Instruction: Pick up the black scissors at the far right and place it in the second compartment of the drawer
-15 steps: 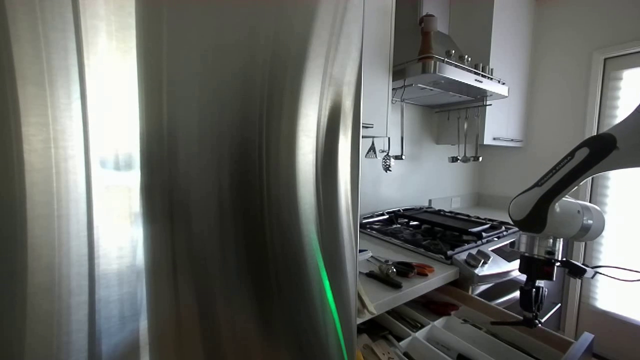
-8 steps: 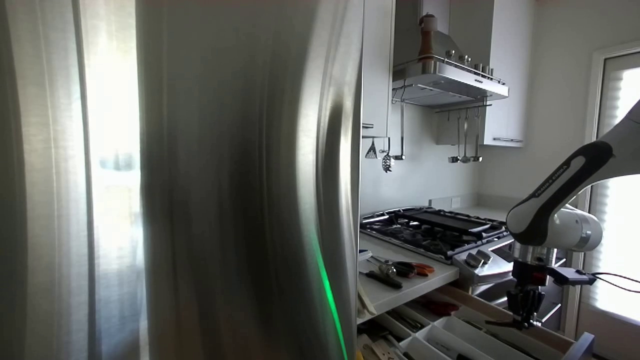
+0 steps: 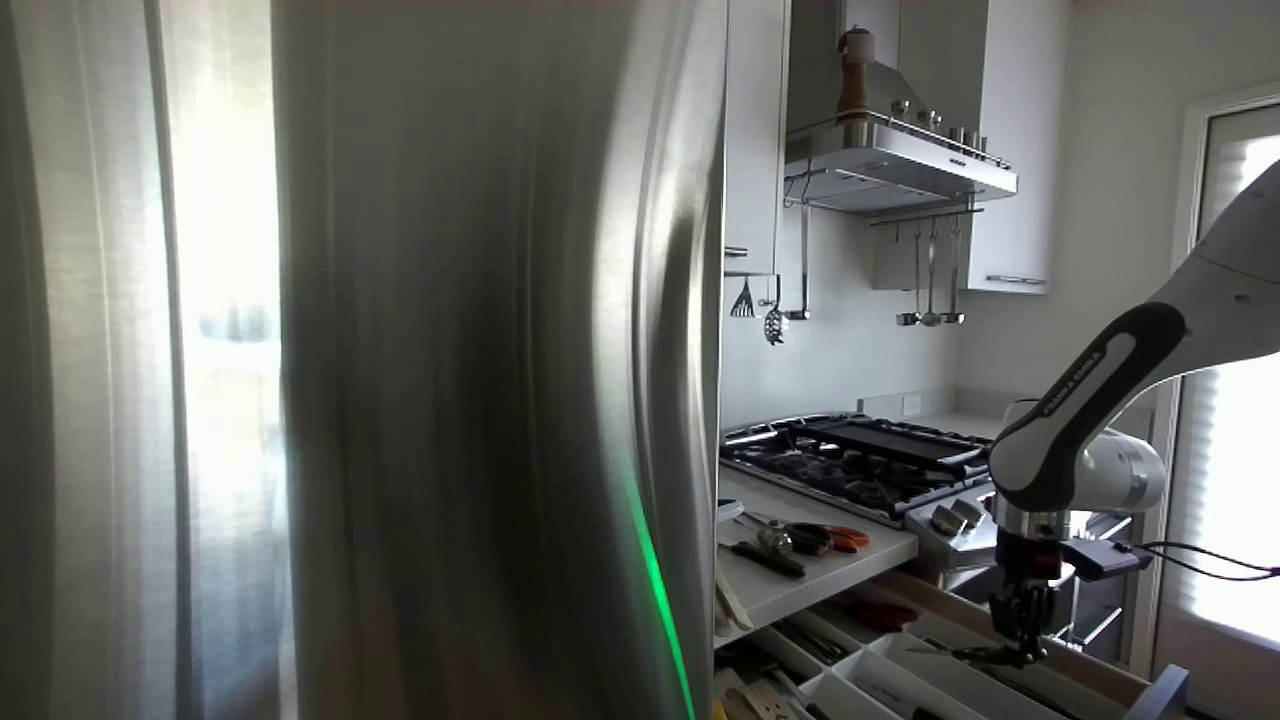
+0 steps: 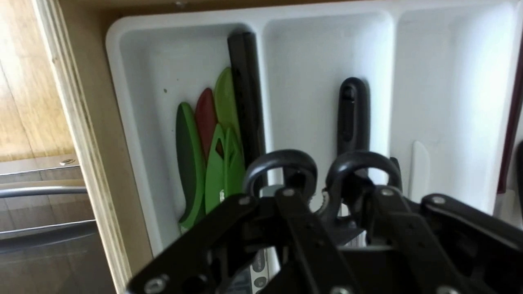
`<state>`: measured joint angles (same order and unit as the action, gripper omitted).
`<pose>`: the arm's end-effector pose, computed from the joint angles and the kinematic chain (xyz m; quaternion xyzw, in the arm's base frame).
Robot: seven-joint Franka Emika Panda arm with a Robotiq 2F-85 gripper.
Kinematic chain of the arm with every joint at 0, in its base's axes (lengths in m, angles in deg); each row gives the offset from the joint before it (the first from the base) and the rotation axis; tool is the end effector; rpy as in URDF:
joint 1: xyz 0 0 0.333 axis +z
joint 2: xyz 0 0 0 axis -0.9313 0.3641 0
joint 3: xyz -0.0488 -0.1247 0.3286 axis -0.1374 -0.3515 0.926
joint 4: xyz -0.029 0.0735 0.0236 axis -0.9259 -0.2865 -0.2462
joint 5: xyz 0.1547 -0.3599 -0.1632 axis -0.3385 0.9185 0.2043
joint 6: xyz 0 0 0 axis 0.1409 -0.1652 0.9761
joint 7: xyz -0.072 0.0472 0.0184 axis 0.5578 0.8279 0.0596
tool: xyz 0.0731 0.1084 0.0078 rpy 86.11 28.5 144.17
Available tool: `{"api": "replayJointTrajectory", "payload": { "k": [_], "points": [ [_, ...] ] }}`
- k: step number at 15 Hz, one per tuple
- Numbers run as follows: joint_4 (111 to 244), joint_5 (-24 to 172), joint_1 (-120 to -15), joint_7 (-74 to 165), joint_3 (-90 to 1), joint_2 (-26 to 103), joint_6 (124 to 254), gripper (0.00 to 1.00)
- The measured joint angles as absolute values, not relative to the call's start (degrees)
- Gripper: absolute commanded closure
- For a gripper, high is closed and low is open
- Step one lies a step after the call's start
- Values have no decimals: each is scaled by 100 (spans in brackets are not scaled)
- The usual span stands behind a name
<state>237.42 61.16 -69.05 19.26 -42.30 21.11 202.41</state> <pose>0.4279 -0.0157 0.2277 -0.9942 -0.0936 0.0186 0.0488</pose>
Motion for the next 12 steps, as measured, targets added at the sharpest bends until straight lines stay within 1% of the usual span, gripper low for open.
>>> {"api": "replayJointTrajectory", "payload": {
  "k": [8,9,10,12],
  "points": [
    [23204,6556,-6894,2125,-4004,2891,20306,92],
    [23124,6556,-6886,2126,-3964,2956,20306,45],
    [23040,6559,-6877,2127,-3922,3016,20306,43],
    [22877,6569,-6850,2127,-3845,3127,20306,29]
  ]
}}
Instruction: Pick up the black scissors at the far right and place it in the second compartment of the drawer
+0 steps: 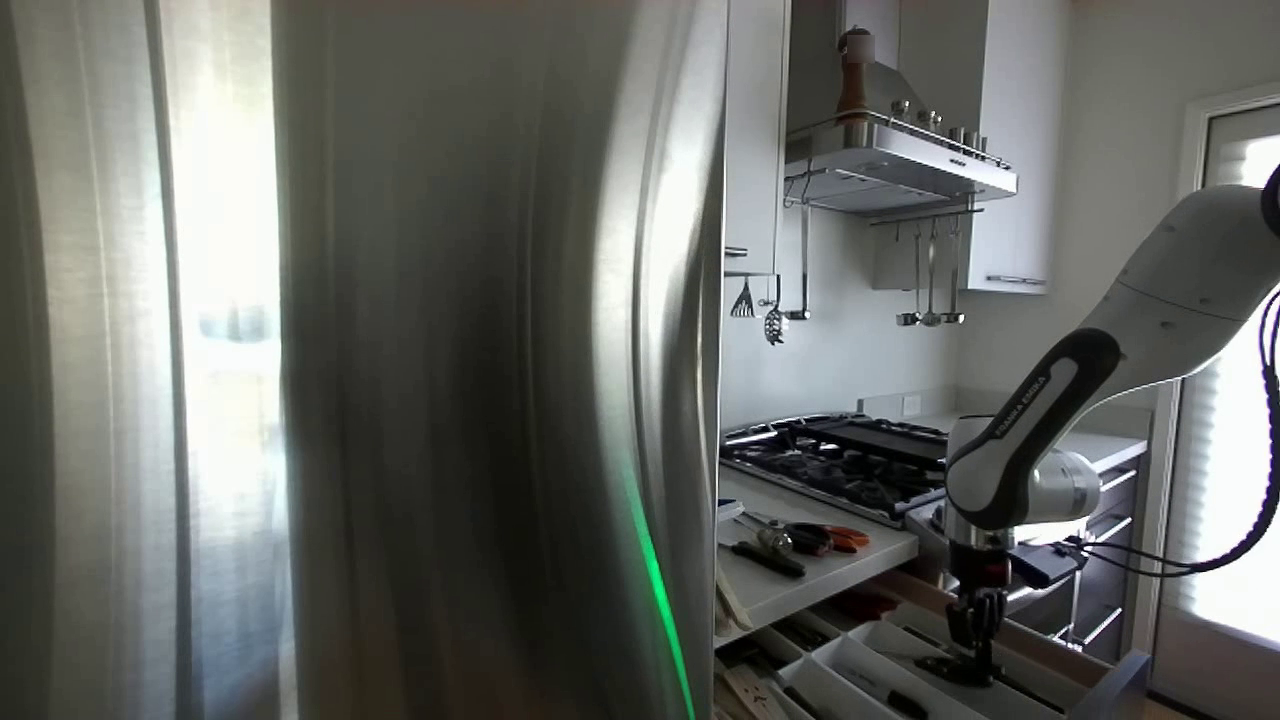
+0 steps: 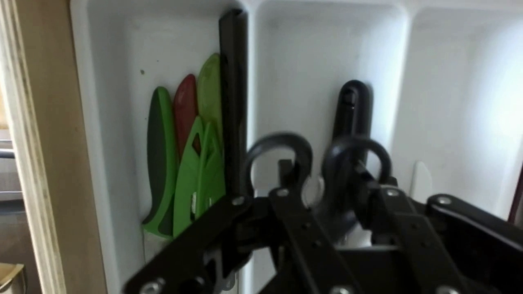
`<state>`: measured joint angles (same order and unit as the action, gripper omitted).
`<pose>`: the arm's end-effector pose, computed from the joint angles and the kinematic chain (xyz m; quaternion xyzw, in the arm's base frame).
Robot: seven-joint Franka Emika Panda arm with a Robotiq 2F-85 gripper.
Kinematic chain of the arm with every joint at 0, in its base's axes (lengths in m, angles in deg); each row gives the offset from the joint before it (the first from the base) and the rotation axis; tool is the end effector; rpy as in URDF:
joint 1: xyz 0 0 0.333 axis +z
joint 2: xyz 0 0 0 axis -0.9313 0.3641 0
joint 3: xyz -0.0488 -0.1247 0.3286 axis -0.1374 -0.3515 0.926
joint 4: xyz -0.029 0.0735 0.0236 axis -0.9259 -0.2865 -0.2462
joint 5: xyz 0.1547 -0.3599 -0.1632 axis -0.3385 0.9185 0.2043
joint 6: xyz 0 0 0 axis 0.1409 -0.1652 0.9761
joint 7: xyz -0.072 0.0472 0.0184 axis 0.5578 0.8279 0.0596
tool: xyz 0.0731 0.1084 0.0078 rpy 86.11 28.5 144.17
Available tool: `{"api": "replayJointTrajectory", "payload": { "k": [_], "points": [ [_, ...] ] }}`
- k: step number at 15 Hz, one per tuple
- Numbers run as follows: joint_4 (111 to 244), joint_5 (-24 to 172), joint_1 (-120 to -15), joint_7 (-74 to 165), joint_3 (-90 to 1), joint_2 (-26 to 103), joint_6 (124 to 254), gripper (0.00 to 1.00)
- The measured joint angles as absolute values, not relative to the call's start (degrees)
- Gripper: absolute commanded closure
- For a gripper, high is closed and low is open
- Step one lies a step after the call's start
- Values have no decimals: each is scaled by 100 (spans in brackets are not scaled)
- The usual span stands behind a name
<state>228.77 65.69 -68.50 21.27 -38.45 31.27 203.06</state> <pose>0.4788 0.0201 0.2006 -0.9880 -0.1477 0.0315 0.0312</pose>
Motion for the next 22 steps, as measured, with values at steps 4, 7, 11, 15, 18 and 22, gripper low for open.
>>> {"api": "replayJointTrajectory", "payload": {
  "k": [4,7,11,15,18,22],
  "points": [
    [22693,6643,-6832,2126,-3774,3246,20303,1],
    [22683,6727,-6845,2087,-3776,3236,20259,0],
    [22690,6727,-6900,1686,-3780,2923,19771,0],
    [22695,6734,-6942,1453,-3863,1878,18343,0],
    [22678,6827,-6944,1437,-3999,1068,17115,0],
    [22839,6961,-6996,1441,-4289,675,16628,0]
  ]
}}
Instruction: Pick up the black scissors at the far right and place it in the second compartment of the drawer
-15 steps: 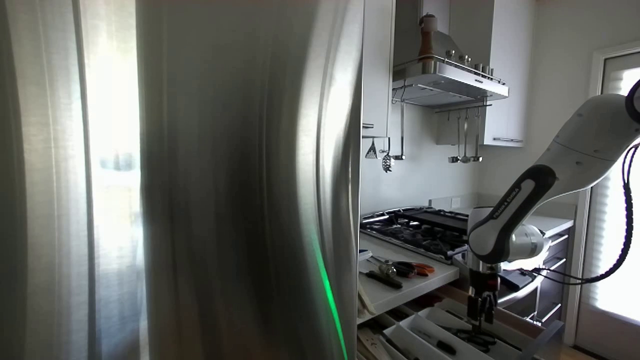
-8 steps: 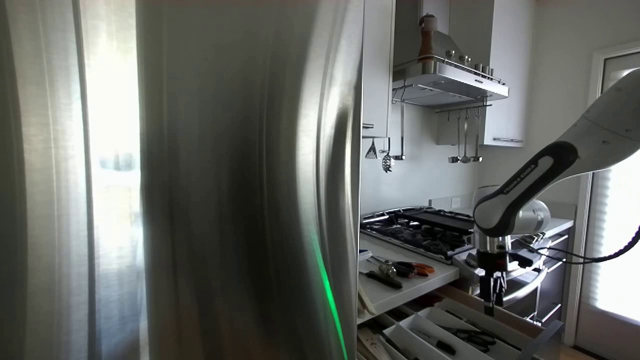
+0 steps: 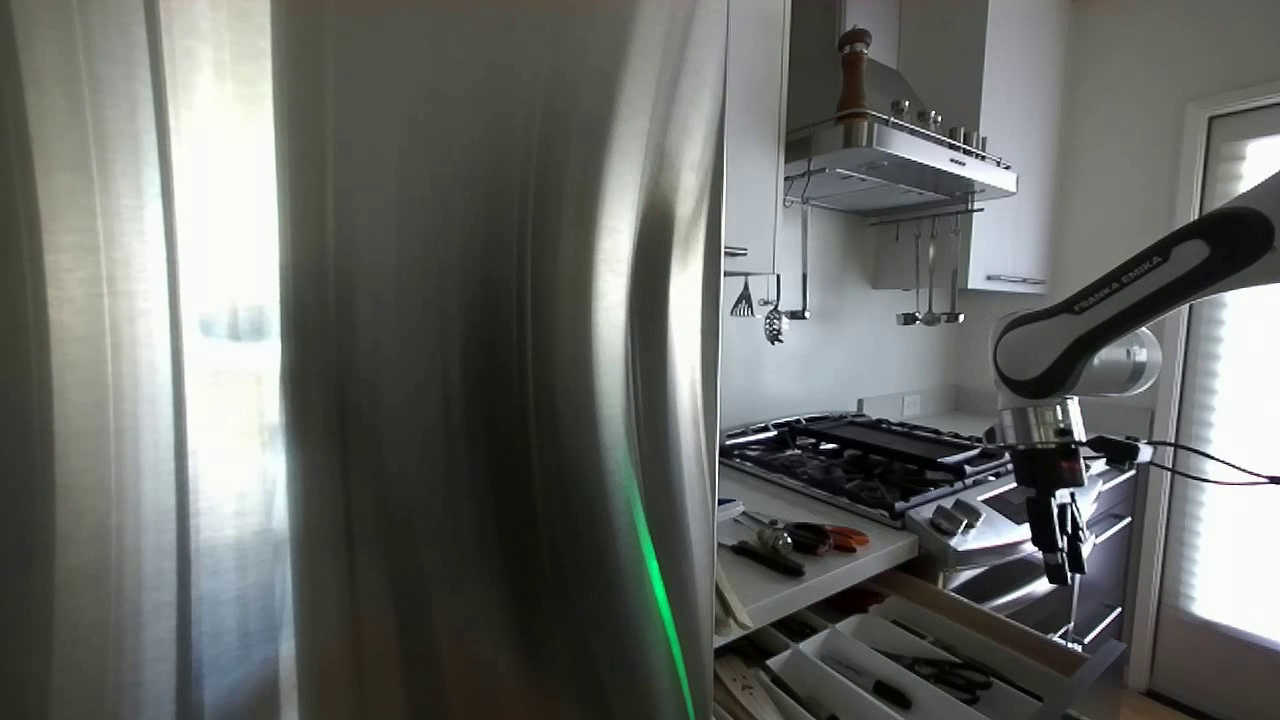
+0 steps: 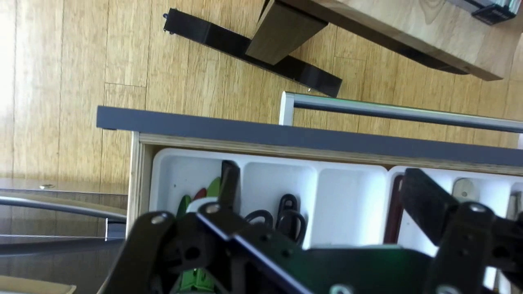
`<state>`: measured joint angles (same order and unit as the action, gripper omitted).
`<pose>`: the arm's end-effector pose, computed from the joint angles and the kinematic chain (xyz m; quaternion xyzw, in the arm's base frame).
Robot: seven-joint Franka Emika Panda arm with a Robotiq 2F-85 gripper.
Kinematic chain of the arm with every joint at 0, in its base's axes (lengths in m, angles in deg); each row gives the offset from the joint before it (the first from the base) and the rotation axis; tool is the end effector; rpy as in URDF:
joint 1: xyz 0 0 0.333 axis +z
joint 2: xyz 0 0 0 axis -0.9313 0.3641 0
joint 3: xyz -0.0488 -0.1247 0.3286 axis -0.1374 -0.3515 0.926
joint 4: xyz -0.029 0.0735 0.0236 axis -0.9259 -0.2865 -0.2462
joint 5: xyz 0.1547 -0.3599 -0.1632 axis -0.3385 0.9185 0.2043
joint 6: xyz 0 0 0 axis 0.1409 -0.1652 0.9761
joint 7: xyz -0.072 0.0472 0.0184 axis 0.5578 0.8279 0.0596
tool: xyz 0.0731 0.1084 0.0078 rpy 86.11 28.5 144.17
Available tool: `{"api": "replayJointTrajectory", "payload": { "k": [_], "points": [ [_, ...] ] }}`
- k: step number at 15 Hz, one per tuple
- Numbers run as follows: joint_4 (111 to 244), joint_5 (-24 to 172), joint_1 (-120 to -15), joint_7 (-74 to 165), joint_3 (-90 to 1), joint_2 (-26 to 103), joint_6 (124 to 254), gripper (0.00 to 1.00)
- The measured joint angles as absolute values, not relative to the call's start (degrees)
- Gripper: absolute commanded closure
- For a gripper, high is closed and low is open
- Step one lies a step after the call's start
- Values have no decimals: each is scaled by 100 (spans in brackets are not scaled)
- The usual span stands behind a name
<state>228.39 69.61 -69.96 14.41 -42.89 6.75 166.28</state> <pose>0.4120 -0.0224 0.3557 -0.9718 -0.1900 0.1302 0.0515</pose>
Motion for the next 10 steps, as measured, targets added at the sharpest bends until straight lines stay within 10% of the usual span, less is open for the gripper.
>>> {"api": "replayJointTrajectory", "payload": {
  "k": [10],
  "points": [
    [23442,8047,-7390,2025,-4478,-1215,16628,0]
  ]
}}
